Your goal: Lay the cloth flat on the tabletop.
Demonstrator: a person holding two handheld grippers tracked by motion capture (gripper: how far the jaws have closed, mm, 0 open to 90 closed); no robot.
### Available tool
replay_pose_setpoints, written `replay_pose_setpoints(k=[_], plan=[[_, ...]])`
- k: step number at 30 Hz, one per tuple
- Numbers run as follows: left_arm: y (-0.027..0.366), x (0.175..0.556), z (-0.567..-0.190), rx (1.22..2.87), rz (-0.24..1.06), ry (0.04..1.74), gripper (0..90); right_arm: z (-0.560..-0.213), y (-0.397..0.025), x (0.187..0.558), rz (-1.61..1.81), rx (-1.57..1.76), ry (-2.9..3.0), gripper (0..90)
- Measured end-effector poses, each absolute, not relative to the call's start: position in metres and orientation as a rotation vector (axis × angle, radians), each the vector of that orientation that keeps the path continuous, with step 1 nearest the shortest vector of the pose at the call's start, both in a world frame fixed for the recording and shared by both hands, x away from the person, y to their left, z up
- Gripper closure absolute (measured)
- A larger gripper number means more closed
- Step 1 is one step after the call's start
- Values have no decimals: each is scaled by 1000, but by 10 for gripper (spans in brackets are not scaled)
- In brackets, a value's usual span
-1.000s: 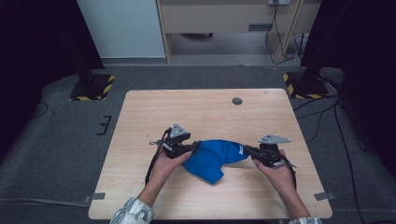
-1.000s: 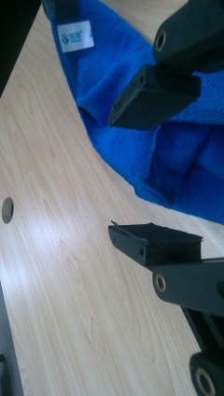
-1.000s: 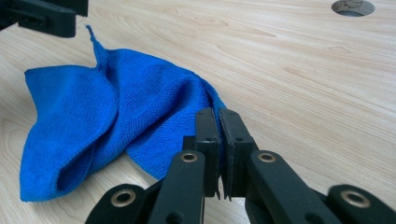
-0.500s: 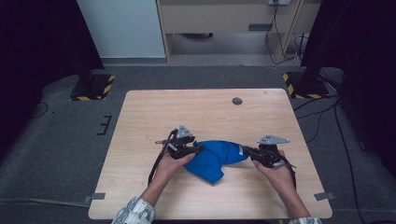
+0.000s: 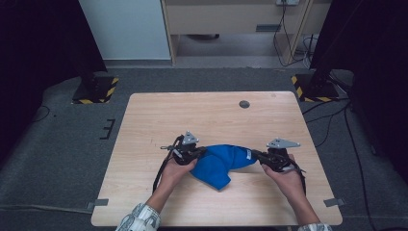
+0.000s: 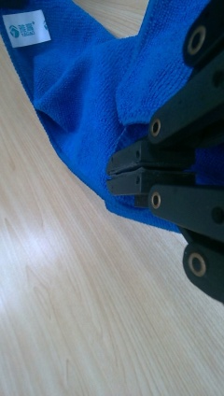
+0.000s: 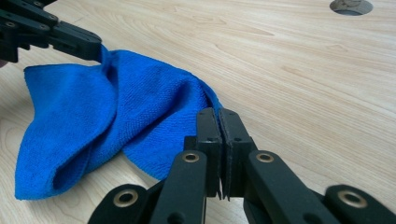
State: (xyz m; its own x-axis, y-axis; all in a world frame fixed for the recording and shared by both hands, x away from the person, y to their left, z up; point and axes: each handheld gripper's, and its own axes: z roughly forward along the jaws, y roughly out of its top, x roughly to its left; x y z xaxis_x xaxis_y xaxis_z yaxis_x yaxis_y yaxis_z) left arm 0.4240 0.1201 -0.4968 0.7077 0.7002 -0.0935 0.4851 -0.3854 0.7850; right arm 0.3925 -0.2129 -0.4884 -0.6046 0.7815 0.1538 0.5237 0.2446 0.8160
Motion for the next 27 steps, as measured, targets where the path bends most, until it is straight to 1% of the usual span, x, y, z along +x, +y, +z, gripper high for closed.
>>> replay_pose_setpoints(k=[5, 7, 22, 27], plan=[[124, 421, -489, 2046, 324, 888, 884, -485, -217, 394, 1294, 1218, 2230, 883], [125, 420, -480, 2037, 338, 868, 884, -481, -219, 394, 1302, 1217, 2221, 883], [133, 426, -433, 1982, 420, 830, 886, -435, -231, 400, 1314, 1173, 2148, 883], [138, 427, -424, 1969, 439, 832, 886, -426, -234, 401, 1315, 1174, 2134, 883]])
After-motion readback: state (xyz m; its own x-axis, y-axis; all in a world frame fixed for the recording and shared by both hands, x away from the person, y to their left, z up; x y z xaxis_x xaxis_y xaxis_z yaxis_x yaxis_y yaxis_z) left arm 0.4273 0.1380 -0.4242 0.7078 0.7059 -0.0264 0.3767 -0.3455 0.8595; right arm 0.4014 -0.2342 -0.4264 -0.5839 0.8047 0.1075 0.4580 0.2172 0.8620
